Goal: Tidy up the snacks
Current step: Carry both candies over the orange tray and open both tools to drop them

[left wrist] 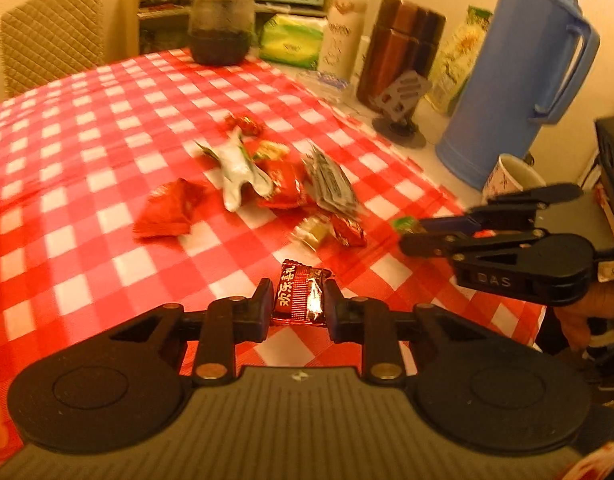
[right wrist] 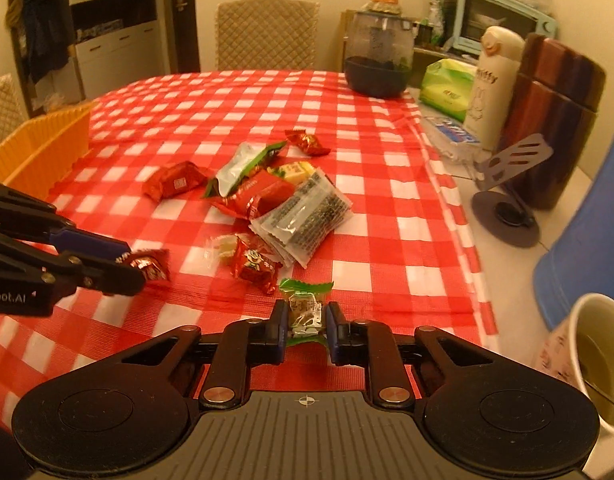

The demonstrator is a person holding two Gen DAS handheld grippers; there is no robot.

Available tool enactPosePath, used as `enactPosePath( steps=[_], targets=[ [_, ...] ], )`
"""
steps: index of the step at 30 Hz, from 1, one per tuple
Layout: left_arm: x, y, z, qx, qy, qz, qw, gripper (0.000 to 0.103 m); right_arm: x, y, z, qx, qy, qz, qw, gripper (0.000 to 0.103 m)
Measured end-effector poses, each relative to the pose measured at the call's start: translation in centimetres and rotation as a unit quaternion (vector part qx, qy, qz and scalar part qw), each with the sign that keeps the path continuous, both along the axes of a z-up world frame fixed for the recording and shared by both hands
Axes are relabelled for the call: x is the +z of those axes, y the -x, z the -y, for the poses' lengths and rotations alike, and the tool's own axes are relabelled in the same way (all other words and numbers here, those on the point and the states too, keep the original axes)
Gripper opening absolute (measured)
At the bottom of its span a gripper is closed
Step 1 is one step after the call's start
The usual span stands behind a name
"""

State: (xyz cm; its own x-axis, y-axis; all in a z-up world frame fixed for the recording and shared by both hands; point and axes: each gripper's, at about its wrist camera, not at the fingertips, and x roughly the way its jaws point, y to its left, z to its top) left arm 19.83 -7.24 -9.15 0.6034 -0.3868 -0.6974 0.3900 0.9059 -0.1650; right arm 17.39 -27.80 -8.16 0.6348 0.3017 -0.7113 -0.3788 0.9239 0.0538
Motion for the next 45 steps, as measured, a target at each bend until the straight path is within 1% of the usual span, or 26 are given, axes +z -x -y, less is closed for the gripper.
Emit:
enactPosePath(
  steps=[5,9,13,18,23,27,30,36,45],
  targets=[
    [3.3,2.0,-2.1,0.036,0.007,0.027,0.999,0.024,4.3,1.5,-1.0,-0.012,-0.011,0.019,1.0,0.02],
    [6.0,3.8,-4.5,0.067,0.008,0.041,0.9968,0.024,8.1,2.3,-3.5,-0.008,-0.027,0.032,0.999,0.02],
    [8.7,5.8,-7.8,0.101,0.004,0.057,0.9933,0.024,10.7,3.3,-7.3,0.017,-0.048,0.042,0.998,0.02],
    [10.8,7.9,-12.7,0.142,-0.011,0.068,0.9874,0.024,12.2,4.0,-13.3,0.059,-0.081,0.04,0.994,0.02],
    [11.5,9.3,-18.2,0.187,-0.029,0.065,0.9797,0.024,12.1,4.0,-19.9,0.101,-0.1,0.027,0.989,0.02],
    [11.1,9.9,-22.2,0.214,-0.04,0.058,0.9742,0.024,11.2,3.7,-24.6,0.126,-0.097,0.012,0.987,0.02],
    [10.5,10.2,-24.6,0.228,-0.042,0.052,0.9714,0.024,10.3,3.3,-27.4,0.14,-0.09,0.002,0.986,0.02],
    [9.2,10.4,-27.0,0.234,-0.04,0.043,0.9705,0.024,8.4,2.5,-30.4,0.152,-0.08,-0.015,0.985,0.02],
    [7.8,9.0,-28.2,0.239,-0.033,0.035,0.9698,0.023,6.5,1.6,-32.3,0.154,-0.072,-0.033,0.985,0.02]
  ],
)
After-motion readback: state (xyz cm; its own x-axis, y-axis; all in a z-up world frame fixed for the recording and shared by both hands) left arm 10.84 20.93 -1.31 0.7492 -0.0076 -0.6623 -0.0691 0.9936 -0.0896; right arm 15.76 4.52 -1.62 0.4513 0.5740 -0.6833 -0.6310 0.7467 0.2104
